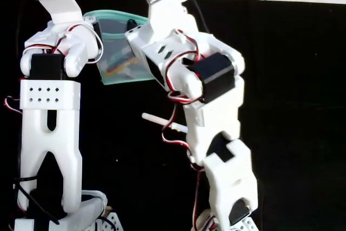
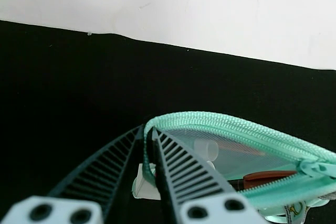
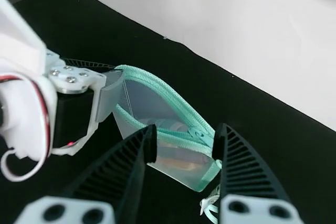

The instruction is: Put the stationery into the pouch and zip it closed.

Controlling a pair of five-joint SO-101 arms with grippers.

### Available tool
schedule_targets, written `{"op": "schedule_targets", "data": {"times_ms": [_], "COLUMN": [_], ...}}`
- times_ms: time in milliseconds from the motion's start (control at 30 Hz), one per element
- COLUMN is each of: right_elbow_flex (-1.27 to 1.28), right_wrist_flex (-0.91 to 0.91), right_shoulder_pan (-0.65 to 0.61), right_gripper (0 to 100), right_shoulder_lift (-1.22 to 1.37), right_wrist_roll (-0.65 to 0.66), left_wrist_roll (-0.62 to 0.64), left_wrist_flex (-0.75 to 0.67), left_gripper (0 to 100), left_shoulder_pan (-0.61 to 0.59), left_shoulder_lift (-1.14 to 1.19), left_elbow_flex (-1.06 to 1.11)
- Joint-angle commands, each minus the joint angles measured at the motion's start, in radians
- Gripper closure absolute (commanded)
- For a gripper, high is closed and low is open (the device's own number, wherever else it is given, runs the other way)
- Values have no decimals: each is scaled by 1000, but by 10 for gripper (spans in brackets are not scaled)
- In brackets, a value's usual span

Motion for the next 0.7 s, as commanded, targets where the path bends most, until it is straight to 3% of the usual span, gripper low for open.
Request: {"op": "schedule_targets", "data": {"times_ms": [0,300,667], "right_elbow_flex": [202,840,1253], "right_wrist_flex": [12,4,2], "right_shoulder_pan": [-5,-71,-74], "right_gripper": [818,818,818], "right_shoulder_lift": [-153,-486,-524], "right_wrist_roll": [14,143,204], "left_wrist_roll": [5,5,5], "left_wrist_flex": [2,3,3], "left_gripper": [993,993,993], "left_shoulder_pan": [-1,4,4], "left_shoulder_lift": [18,18,18], "left_elbow_flex": [19,19,19]}}
